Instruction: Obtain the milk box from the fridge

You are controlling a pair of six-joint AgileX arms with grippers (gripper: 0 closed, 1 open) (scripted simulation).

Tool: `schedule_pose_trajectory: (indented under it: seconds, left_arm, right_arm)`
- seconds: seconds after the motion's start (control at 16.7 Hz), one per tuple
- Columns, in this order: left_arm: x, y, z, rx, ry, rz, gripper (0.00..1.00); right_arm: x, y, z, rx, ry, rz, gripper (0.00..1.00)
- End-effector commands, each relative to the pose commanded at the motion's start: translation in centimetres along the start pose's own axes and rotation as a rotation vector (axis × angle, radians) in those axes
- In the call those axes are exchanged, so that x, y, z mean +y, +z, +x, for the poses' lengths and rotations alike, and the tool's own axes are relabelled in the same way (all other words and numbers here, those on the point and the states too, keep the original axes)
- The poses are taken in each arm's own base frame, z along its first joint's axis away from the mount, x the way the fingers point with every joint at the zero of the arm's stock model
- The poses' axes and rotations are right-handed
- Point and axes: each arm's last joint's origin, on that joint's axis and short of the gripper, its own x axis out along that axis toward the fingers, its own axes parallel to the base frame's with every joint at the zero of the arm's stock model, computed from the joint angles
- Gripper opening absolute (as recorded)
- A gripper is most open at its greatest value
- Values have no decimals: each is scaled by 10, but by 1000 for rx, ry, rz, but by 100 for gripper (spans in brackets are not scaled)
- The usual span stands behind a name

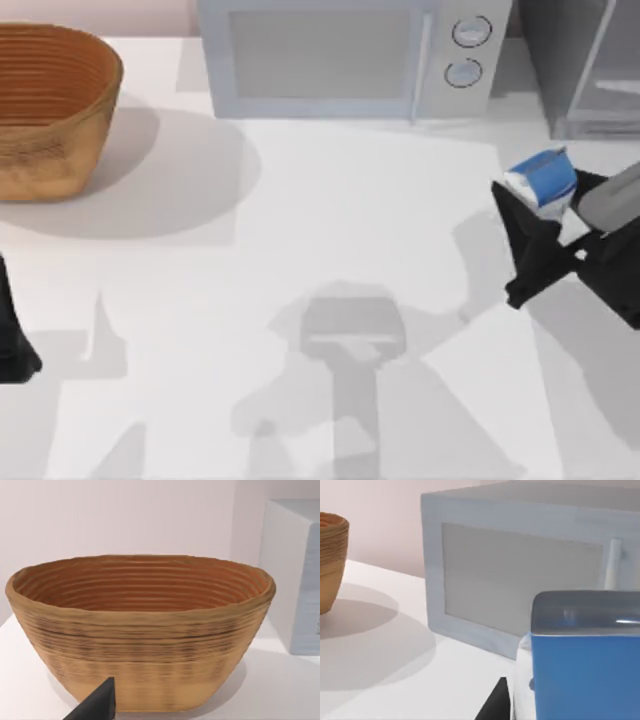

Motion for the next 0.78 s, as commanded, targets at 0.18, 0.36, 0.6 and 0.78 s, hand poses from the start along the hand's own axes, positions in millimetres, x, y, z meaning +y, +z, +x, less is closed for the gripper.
schedule_pose_trajectory:
  seconds: [0.18,0.36,0.6,0.78]
  left_arm:
    - [0,0,0,0,0,0,100]
    - [0,0,0,0,0,0,100]
    - [0,0,0,0,0,0,100]
    - [0,0,0,0,0,0,100]
  right_arm:
    - [8,-26,13,1,72,3,0]
    - [16,-49,20,1,127,5,0]
    - [22,-66,22,1,167,7,0]
    - [23,-67,23,1,171,7,0]
